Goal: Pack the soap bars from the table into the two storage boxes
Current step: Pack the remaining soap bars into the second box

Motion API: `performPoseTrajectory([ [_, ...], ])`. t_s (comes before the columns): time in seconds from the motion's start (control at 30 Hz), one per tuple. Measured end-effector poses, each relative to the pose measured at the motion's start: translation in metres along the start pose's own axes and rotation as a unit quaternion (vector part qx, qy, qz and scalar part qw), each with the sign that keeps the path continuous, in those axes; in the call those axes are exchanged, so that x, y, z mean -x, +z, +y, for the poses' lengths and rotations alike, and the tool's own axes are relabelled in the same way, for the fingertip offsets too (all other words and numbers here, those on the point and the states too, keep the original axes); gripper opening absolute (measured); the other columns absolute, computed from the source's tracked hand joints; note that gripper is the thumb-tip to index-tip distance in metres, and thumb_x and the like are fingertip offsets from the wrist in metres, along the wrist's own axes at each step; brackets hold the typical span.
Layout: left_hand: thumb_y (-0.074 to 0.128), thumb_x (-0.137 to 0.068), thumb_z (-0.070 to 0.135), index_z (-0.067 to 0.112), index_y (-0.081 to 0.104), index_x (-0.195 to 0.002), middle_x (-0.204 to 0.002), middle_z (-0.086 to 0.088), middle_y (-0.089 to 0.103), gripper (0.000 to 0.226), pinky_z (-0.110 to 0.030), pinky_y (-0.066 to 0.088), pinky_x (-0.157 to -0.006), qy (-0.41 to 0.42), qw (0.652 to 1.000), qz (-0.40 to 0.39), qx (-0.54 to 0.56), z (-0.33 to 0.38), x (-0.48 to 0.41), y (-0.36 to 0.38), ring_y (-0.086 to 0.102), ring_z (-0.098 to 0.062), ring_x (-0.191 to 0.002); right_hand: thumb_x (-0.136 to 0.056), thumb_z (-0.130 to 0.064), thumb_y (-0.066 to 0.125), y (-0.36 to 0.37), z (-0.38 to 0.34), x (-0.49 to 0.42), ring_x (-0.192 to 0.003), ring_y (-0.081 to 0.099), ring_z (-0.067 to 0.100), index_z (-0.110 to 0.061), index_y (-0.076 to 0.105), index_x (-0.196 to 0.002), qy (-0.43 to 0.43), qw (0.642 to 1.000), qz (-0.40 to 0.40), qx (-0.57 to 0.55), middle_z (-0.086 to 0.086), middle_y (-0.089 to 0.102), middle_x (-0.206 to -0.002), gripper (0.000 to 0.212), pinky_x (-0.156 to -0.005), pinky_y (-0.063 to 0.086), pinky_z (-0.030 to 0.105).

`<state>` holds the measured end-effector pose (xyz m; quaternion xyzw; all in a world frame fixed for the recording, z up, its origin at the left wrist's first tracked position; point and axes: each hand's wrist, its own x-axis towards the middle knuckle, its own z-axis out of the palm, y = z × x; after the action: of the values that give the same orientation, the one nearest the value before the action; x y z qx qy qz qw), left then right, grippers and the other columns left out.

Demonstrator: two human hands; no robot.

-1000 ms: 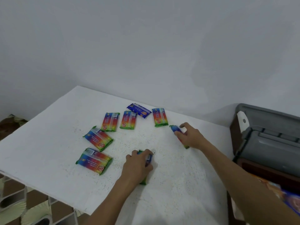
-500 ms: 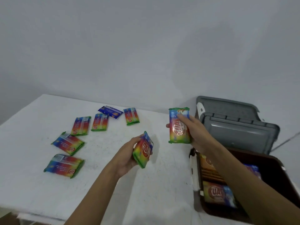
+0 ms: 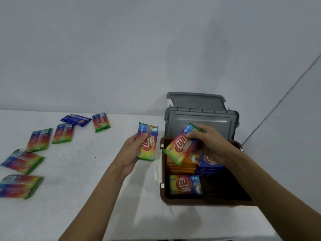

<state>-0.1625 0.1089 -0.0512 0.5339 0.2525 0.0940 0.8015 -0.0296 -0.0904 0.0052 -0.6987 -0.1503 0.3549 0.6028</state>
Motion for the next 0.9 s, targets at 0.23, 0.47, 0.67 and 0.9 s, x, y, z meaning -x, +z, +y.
performPoseTrajectory([
  [0.23, 0.057, -0.096, 0.023, 0.012, 0.062, -0.122, -0.109, -0.01, 0.073, 0.028, -0.031, 0.056, -0.077, 0.021, 1.0, 0.016, -0.012, -0.011, -0.008, 0.039, 0.07, -0.017, -0.091, -0.084, -0.015, 0.075, -0.037, 0.027, 0.023, -0.097, 0.072, 0.026, -0.014, 0.059, -0.112, 0.036, 0.995, -0.03, 0.084, 0.012, 0.07, -0.11, 0.033, -0.085, 0.059, 0.05],
  [0.47, 0.065, -0.091, 0.025, 0.022, 0.063, -0.107, -0.1, -0.001, 0.073, 0.017, -0.027, 0.059, -0.07, 0.063, 0.991, 0.085, -0.08, -0.023, -0.014, 0.062, 0.072, -0.015, -0.084, -0.085, -0.011, 0.073, -0.036, 0.064, 0.036, -0.095, 0.073, 0.021, -0.014, 0.055, -0.115, 0.1, 0.989, -0.047, 0.096, 0.006, 0.07, -0.11, 0.035, -0.068, 0.061, 0.032],
  [0.67, 0.066, -0.089, 0.026, 0.017, 0.06, -0.117, -0.101, -0.001, 0.071, 0.03, -0.021, 0.058, -0.063, 0.06, 0.987, 0.11, -0.105, -0.026, -0.019, 0.062, 0.071, -0.013, -0.083, -0.084, -0.016, 0.074, -0.029, 0.085, 0.034, -0.099, 0.071, 0.02, -0.007, 0.064, -0.113, 0.167, 0.979, -0.038, 0.105, 0.007, 0.07, -0.111, 0.032, -0.082, 0.061, 0.041],
  [0.9, 0.068, -0.088, 0.028, 0.014, 0.06, -0.124, -0.108, -0.004, 0.071, 0.04, -0.025, 0.058, -0.067, 0.058, 0.983, 0.113, -0.135, -0.027, -0.024, 0.061, 0.071, -0.015, -0.087, -0.08, -0.042, 0.077, -0.025, 0.092, 0.02, -0.097, 0.065, 0.013, -0.018, 0.058, -0.1, 0.144, 0.89, 0.008, 0.432, 0.003, 0.064, -0.115, 0.036, -0.084, 0.057, 0.031],
])
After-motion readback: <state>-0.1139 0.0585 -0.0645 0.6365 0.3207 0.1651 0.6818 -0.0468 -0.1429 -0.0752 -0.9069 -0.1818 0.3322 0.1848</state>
